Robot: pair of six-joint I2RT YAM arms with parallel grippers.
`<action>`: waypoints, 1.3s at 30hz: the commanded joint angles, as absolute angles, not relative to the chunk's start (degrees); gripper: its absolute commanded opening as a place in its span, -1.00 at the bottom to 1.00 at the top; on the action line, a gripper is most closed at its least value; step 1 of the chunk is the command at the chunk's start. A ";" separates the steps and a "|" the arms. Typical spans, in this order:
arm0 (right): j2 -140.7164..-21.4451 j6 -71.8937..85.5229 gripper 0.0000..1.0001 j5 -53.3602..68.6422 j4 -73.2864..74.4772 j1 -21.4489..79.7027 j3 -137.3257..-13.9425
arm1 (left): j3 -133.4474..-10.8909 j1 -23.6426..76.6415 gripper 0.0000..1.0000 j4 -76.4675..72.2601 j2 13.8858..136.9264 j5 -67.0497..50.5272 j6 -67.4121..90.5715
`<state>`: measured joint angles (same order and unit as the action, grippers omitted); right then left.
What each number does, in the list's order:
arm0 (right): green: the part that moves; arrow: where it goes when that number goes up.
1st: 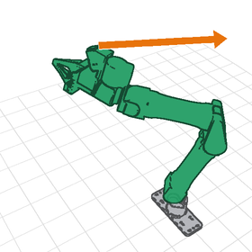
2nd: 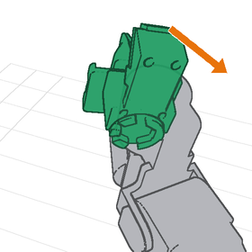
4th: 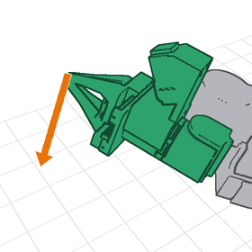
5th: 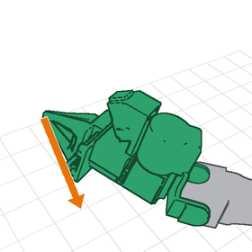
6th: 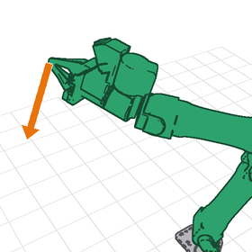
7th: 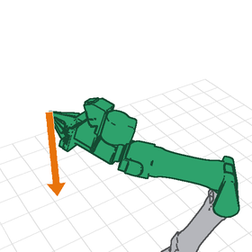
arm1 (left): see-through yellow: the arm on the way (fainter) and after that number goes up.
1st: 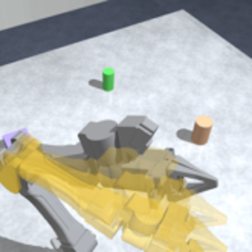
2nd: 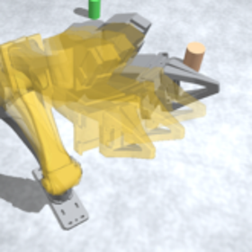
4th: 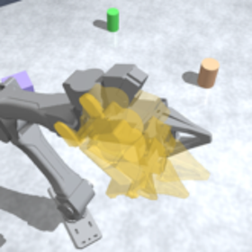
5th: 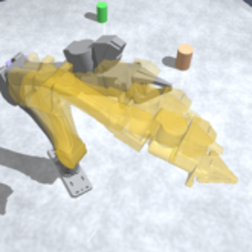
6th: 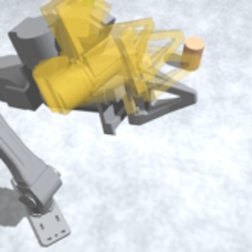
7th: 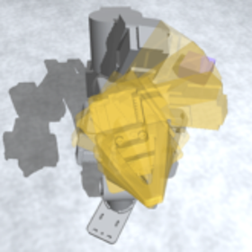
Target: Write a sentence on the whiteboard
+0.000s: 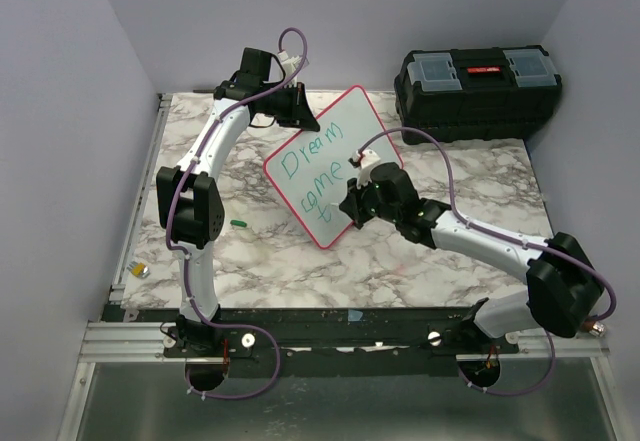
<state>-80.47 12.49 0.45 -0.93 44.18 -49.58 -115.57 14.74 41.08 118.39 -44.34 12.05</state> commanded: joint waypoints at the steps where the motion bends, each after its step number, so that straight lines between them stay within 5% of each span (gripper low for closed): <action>1: -77.30 12.23 -0.99 -1.34 -1.38 44.24 -50.76 | -115.11 16.00 -1.00 42.76 118.04 -41.34 9.49; 39: -83.39 14.52 -0.99 -4.09 -0.98 44.23 -49.45 | -114.70 16.00 -1.00 42.41 117.51 -41.41 9.84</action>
